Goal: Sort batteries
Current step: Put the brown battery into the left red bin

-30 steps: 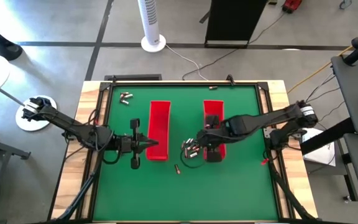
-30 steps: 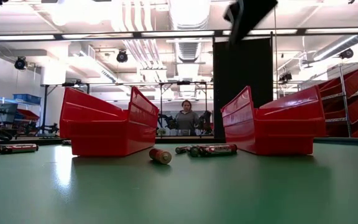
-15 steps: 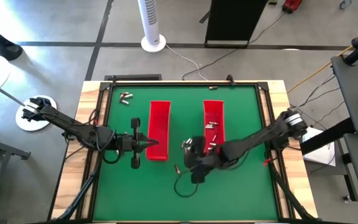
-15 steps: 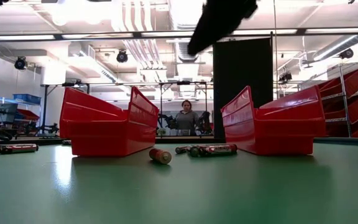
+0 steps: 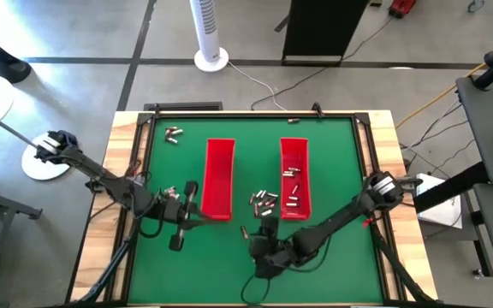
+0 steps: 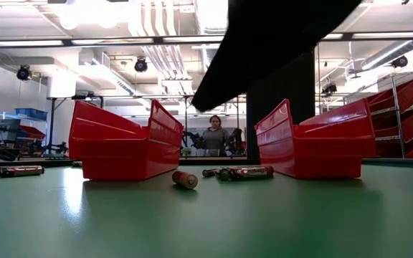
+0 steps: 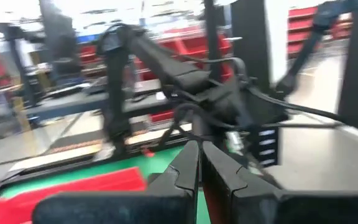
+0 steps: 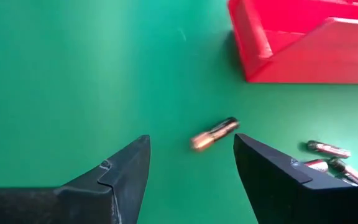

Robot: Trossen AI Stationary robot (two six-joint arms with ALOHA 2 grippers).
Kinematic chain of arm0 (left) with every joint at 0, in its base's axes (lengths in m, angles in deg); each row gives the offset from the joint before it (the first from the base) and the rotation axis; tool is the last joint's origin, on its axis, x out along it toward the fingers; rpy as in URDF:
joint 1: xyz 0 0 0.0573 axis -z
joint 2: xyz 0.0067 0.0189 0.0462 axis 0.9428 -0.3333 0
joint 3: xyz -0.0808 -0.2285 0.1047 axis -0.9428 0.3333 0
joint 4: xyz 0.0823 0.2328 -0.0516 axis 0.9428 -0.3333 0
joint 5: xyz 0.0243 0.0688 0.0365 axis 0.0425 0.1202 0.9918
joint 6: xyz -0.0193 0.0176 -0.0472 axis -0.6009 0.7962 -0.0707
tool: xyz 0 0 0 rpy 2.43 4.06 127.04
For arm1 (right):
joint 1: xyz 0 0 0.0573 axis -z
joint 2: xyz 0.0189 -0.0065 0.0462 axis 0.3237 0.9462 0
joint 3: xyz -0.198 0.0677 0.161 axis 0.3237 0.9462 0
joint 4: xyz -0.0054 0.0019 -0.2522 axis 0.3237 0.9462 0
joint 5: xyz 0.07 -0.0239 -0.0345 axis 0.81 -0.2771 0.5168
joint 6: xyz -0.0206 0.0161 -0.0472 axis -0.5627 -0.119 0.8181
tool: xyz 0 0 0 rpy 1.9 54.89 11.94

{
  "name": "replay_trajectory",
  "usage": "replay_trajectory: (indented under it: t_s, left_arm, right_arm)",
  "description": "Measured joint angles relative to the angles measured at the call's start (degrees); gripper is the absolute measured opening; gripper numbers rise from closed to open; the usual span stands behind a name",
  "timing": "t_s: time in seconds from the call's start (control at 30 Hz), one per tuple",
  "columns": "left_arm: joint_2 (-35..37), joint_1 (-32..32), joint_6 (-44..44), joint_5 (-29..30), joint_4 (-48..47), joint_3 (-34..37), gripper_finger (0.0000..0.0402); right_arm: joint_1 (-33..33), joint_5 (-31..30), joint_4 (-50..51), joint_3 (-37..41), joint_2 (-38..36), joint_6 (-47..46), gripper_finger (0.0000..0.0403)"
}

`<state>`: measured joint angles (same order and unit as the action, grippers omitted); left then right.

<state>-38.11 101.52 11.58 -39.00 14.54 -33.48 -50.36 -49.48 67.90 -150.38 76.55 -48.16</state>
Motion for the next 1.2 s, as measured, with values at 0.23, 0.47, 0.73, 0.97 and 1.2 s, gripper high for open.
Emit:
replay_trajectory:
  t_s: [0.23,0.47,0.73,0.97,1.2]
  left_arm:
    - [-11.0,0.9,0.6,-0.9,0.8,-7.1,0.0003]
    - [-23.1,-0.1,-1.8,2.9,-15.1,-21.8,0.0047]
    - [-32.5,-4.6,-2.8,-5.6,-51.7,-42.7,0.0132]
    - [-45.4,-10.2,3.5,-21.2,-64.3,-53.2,0.0157]
    - [-54.5,-12.1,10.5,-22.5,-73.3,-58.7,0.0158]
  right_arm:
    - [-6.4,-9.4,0.7,0.0,-1.4,0.0,0.0233]
    - [-11.2,-11.3,10.3,0.0,-2.8,-12.2,0.0252]
    - [-16.9,-11.5,25.0,0.0,-5.7,-29.0,0.0272]
    - [-18.9,-11.7,25.8,0.0,-5.6,-33.4,0.0259]
    - [-20.3,-10.7,26.2,0.0,-5.6,-36.7,0.024]
